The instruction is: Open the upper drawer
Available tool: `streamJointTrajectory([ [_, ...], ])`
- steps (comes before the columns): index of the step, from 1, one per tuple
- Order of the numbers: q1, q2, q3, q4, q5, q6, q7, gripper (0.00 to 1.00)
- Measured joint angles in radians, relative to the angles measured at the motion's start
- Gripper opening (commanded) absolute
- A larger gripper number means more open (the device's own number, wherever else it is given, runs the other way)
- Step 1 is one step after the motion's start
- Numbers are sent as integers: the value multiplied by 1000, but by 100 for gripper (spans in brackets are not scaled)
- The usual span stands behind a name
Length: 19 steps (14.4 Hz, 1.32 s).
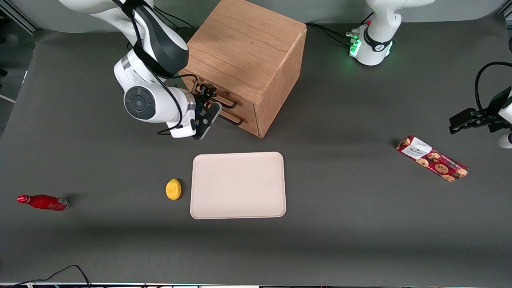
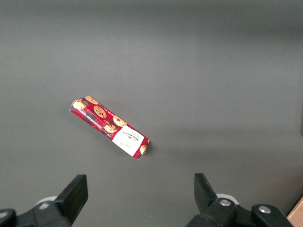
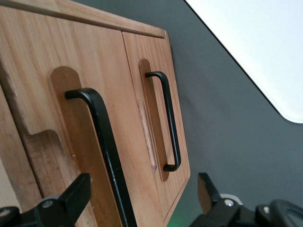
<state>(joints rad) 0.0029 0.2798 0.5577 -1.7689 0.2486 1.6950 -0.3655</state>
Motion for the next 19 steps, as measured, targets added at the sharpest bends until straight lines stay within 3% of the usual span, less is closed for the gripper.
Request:
streamJointTrajectory([
  [19, -13, -8, 6, -85, 0, 135, 0, 100],
])
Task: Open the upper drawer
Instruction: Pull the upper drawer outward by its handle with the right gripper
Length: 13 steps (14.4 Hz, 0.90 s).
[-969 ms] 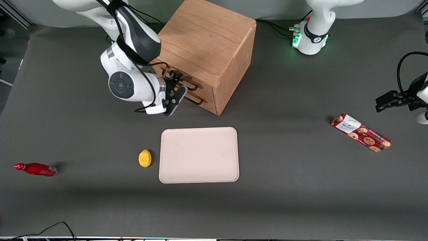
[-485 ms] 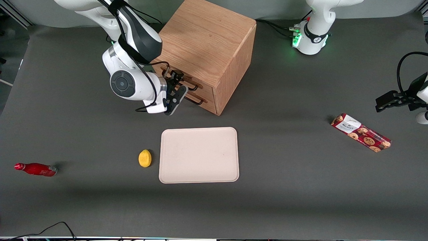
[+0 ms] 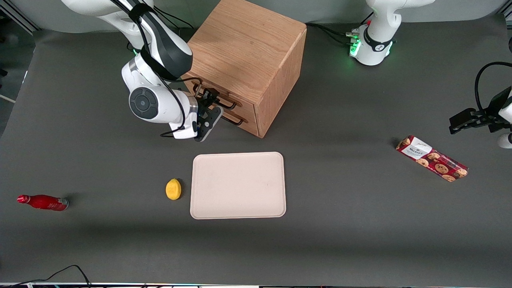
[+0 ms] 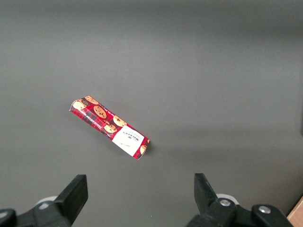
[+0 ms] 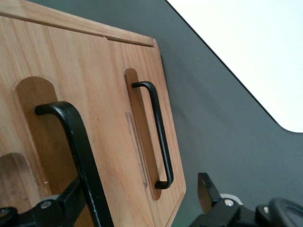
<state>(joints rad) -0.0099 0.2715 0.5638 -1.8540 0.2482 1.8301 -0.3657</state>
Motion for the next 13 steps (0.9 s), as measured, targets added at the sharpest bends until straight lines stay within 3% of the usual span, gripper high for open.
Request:
streamJointTrajectory([
  [13, -9, 130, -79, 131, -111, 14, -39, 100],
])
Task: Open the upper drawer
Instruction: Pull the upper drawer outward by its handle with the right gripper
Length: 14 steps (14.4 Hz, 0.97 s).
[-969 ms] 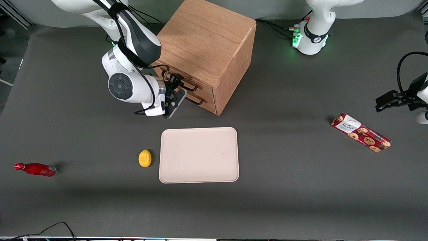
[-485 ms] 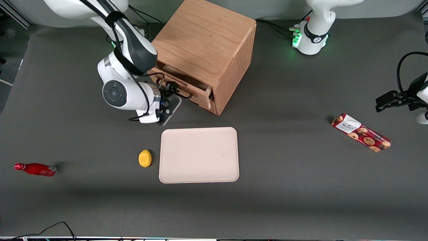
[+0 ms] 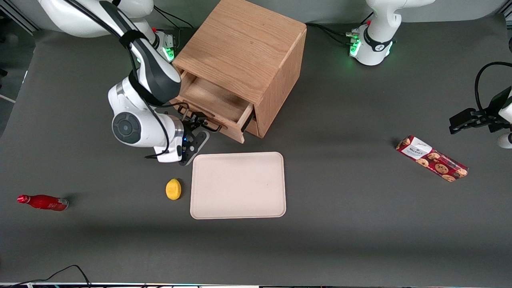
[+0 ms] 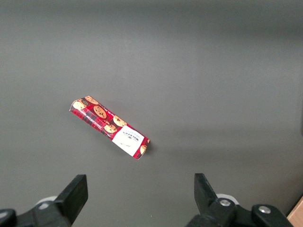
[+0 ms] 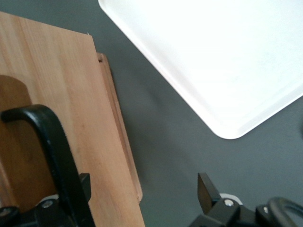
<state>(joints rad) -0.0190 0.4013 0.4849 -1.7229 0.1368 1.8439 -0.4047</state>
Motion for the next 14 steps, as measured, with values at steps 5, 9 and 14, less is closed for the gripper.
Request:
streamJointTrajectory([
  [5, 0, 22, -57, 44, -1, -1, -64, 100],
  [9, -1, 37, -79, 84, -1, -3, -87, 100],
  [14, -1, 72, -106, 151, -1, -16, -137, 100],
])
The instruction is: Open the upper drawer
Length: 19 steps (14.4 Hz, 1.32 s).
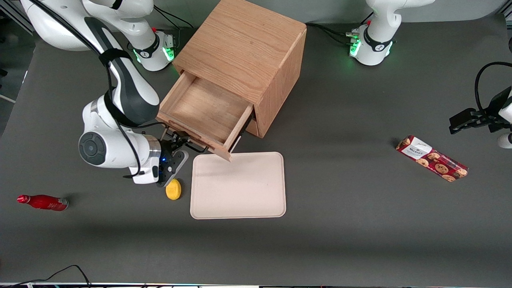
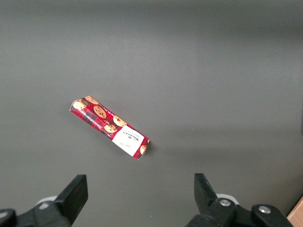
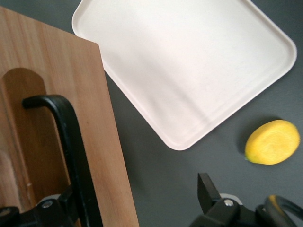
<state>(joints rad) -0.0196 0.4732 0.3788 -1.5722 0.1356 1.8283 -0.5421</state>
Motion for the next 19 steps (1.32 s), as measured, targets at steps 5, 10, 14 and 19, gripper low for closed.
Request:
streamJointTrajectory([
  [5, -1, 49, -47, 92, 0, -48, -55, 100],
  [10, -2, 96, -86, 195, 0, -111, -106, 100],
  [14, 1, 111, -91, 289, 0, -212, -114, 100],
  [19, 10, 27, -83, 432, 0, -380, 34, 100],
])
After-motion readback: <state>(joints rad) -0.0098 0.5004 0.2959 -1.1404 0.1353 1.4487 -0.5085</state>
